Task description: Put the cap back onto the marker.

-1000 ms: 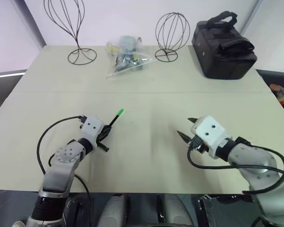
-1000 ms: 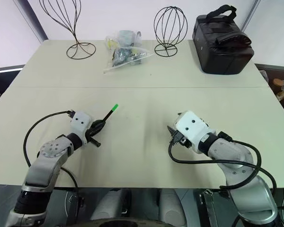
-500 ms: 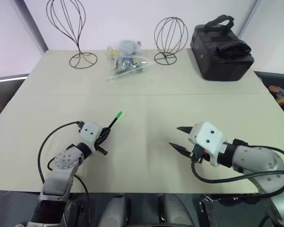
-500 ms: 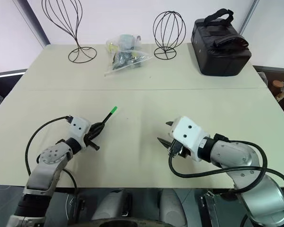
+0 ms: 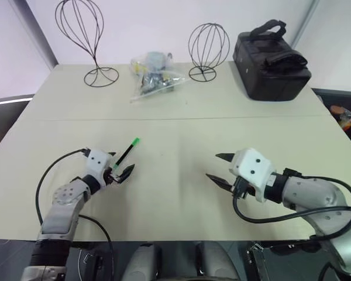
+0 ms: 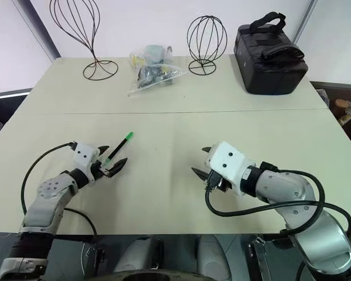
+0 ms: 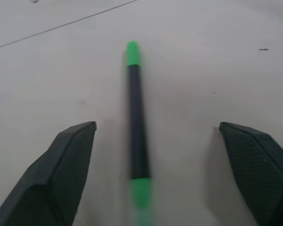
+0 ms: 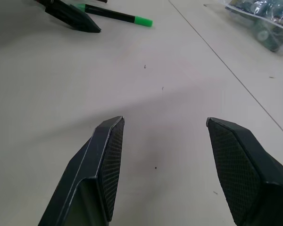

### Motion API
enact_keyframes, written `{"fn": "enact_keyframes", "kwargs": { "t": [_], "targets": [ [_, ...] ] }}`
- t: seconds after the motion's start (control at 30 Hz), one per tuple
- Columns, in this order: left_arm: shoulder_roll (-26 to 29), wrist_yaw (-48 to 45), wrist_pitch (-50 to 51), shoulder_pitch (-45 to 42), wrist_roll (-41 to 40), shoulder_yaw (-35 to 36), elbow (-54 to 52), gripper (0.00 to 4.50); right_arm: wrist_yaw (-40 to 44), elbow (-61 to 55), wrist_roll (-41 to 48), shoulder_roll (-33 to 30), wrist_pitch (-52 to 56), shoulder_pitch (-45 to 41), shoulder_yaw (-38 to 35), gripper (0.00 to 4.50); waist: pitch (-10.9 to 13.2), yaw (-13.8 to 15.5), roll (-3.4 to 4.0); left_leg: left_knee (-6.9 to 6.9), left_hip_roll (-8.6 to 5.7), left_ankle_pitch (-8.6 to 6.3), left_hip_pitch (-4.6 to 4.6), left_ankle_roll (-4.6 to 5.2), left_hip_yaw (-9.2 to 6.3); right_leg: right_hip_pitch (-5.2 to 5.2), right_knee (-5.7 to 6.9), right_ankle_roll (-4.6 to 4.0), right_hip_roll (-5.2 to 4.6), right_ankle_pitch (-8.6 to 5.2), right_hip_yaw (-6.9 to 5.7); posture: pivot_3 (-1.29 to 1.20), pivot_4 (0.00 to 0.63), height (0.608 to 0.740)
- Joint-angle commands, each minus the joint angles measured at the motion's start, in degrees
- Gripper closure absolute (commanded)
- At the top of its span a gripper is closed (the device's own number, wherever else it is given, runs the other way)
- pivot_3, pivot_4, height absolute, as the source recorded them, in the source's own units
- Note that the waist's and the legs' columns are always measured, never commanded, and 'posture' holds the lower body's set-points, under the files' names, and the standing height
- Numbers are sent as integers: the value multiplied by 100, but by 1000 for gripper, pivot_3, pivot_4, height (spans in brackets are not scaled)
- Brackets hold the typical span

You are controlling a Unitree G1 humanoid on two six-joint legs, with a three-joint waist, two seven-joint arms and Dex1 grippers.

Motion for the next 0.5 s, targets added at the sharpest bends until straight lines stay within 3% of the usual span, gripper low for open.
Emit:
{"fn": "enact_keyframes", "kwargs": {
  "t": [0.03, 0.13, 0.5],
  "targets": [
    [45, -306, -48, 333, -81, -45, 262, 38, -64, -67, 71, -34, -134, -70, 12, 1676, 0, 4, 0, -8, 0, 0, 0, 0, 1, -2, -4, 0, -1, 0, 1, 0, 150, 740],
    [47, -533, -255, 311, -255, 24, 280, 38, -79, -27, 82, -50, -162, -103, 47, 1676, 1, 12, -1, -28, 0, 0, -1, 0, 0, -8, -14, -3, -4, -1, 4, 0, 150, 740],
    [204, -2169, -2177, -902, -523, 240, 2370, 38, -16, 144, 167, -189, -328, -229, 93, 1676, 2, 60, -4, -32, -5, 1, -2, -1, -5, -6, -19, -7, -5, -3, -10, 0, 150, 740]
  ]
}}
